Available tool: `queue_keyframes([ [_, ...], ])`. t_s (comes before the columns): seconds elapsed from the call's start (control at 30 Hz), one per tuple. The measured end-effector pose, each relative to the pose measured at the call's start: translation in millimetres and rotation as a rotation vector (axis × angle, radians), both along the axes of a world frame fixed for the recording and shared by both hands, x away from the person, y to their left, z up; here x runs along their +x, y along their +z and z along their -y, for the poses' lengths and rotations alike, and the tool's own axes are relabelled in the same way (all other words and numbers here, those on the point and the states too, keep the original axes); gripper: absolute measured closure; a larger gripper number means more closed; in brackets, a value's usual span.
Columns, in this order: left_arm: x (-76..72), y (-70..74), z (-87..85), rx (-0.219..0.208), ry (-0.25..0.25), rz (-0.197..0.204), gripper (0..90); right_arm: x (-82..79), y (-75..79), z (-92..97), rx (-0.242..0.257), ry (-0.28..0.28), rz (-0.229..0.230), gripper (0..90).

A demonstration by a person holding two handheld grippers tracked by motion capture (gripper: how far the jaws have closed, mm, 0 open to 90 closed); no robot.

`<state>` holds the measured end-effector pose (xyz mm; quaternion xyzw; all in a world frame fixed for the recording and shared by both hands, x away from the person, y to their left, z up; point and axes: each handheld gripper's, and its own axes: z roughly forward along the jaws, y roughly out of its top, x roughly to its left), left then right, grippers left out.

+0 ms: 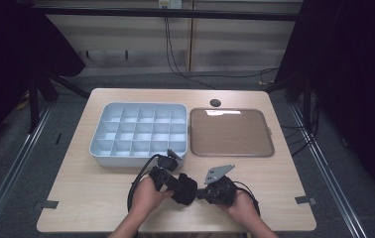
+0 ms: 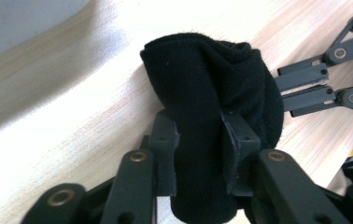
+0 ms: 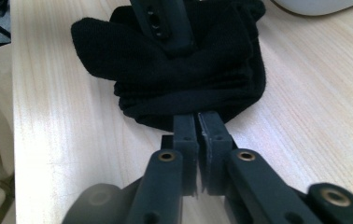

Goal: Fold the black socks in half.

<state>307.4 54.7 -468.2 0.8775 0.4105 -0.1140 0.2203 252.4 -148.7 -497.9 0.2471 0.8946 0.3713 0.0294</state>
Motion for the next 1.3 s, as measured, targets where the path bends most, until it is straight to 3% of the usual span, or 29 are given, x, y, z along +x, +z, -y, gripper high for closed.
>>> queue_keyframes([
  [0.23,1.1,6.8,-6.4,-0.012,0.004,-0.02,72.2,-1.1,0.8,1.0,-0.003,0.001,0.017,73.2],
  [0.47,6.8,27.0,-18.1,0.011,0.003,-0.003,72.1,0.2,3.5,5.2,0.02,-0.057,0.049,54.5],
  [0.5,8.8,30.9,-22.2,0.02,0.001,0.0,72.1,0.8,2.6,6.2,0.013,-0.076,0.057,47.8],
  [0.77,9.9,42.9,-36.3,0.042,0.01,0.012,72.0,1.8,-2.7,8.5,-0.025,-0.117,0.088,29.5],
  [0.97,10.7,48.6,-43.7,0.04,0.017,0.009,72.0,2.6,-6.2,5.8,-0.042,-0.127,0.097,22.5],
  [1.3,14.4,61.9,-58.2,0.046,0.032,0.022,71.9,2.7,-11.6,10.6,-0.013,-0.15,0.116,15.4],
])
